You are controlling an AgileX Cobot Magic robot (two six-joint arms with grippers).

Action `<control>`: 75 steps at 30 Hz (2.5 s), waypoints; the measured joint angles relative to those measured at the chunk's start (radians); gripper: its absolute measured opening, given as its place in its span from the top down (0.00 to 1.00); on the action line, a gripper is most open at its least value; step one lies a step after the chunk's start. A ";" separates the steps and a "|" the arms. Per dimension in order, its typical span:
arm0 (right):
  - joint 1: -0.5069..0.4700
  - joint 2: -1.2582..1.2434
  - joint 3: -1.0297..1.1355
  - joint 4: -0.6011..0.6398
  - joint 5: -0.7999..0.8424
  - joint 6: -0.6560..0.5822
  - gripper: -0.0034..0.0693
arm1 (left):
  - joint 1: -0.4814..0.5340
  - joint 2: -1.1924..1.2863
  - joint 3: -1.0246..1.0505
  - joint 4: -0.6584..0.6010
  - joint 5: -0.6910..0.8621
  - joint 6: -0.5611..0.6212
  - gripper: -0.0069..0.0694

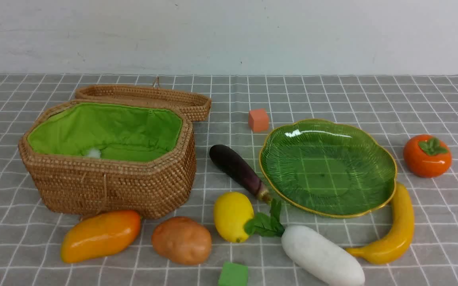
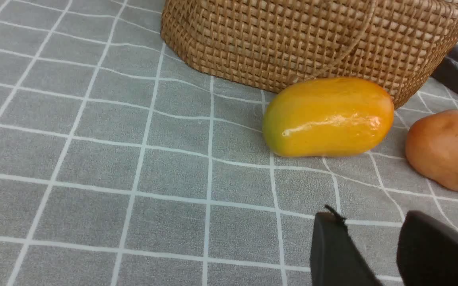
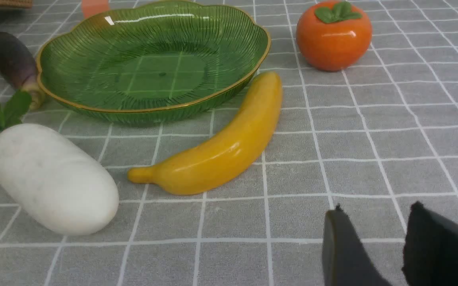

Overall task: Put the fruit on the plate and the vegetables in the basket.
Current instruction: Grab the mango with your left arm and place it on the right plate

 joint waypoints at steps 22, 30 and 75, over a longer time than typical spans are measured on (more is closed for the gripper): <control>0.000 0.000 0.000 0.000 0.000 0.000 0.62 | 0.000 0.000 0.000 0.000 -0.018 0.000 0.60; 0.000 0.000 0.000 0.000 0.000 0.000 0.62 | 0.000 0.000 0.000 -0.222 -0.164 -0.083 0.60; 0.228 0.451 -0.940 0.367 0.751 -0.392 0.88 | -0.035 1.163 -0.800 -0.339 0.479 0.965 0.93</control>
